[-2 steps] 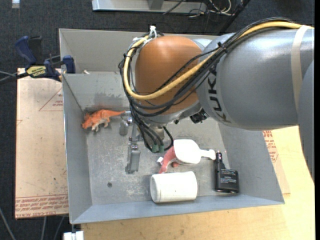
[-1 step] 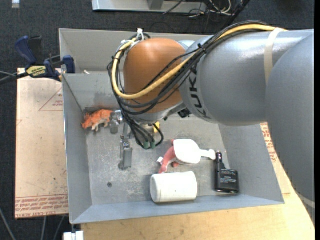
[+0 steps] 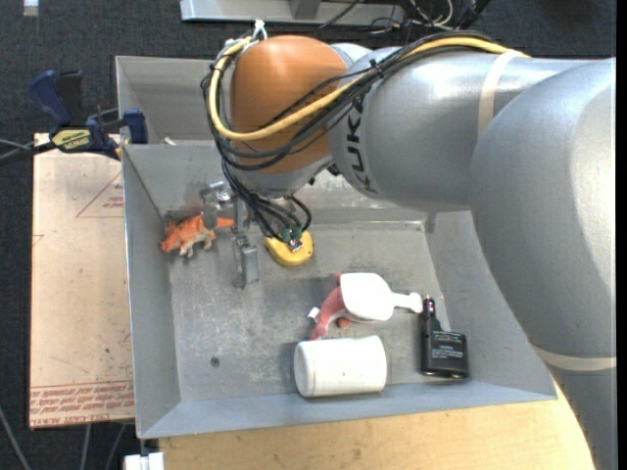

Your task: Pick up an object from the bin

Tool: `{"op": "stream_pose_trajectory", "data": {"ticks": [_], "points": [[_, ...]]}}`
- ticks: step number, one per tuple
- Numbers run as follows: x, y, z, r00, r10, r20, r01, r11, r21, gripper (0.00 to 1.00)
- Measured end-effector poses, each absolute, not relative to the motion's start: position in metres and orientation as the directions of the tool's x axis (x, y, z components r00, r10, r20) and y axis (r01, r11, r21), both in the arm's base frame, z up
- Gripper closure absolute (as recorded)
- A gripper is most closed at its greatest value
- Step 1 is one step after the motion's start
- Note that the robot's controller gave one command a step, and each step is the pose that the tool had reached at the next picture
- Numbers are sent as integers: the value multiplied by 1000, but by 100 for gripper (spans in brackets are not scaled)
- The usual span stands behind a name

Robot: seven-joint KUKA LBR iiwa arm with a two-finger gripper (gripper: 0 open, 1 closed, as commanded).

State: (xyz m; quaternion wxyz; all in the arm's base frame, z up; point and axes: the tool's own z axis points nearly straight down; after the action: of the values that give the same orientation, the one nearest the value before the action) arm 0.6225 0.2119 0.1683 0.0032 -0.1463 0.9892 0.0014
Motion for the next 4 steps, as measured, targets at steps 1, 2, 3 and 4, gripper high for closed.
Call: {"op": "stream_pose_trajectory", "data": {"ticks": [1,2,3,4], "points": [[648,241,136,-995,-95,-10,-95,995,4,0],[659,247,81,-928,-371,-21,-372,928,1,0],[647,241,76,-998,55,-26,54,998,16,100],[647,241,76,-998,55,-26,55,998,17,100]]}}
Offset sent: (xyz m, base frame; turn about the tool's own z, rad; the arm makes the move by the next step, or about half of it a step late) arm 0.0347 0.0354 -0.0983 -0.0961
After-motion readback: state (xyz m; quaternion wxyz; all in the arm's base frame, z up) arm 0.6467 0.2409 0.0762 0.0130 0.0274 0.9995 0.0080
